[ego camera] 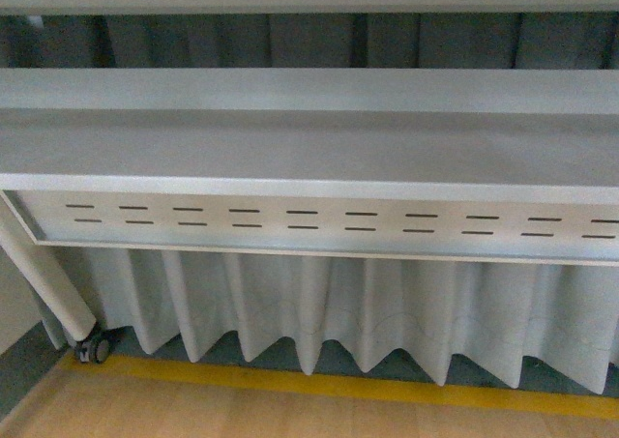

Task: Wind up and store yellow beetle toy

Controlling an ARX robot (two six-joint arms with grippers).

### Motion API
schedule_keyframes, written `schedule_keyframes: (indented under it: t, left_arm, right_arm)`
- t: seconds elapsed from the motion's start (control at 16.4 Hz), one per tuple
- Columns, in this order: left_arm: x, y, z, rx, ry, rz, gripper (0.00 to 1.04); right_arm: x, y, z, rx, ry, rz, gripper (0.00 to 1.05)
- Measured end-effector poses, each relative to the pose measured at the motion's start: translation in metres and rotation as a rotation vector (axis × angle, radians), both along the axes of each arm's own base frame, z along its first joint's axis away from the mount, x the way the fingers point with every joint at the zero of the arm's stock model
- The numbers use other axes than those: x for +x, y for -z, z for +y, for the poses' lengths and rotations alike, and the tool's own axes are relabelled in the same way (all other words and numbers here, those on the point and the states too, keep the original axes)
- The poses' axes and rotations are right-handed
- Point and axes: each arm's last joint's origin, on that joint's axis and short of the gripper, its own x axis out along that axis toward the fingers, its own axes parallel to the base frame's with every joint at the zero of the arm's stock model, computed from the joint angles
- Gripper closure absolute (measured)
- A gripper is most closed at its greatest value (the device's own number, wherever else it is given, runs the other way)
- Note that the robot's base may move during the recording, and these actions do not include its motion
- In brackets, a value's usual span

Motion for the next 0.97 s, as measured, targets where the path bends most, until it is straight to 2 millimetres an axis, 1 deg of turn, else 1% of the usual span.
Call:
schedule_keyframes:
  t: [0.97]
  left_arm:
    - [0.0, 0.0, 0.0, 0.0, 0.0, 0.0, 0.07]
  right_arm:
    - [0.0, 0.0, 0.0, 0.0, 0.0, 0.0, 0.06]
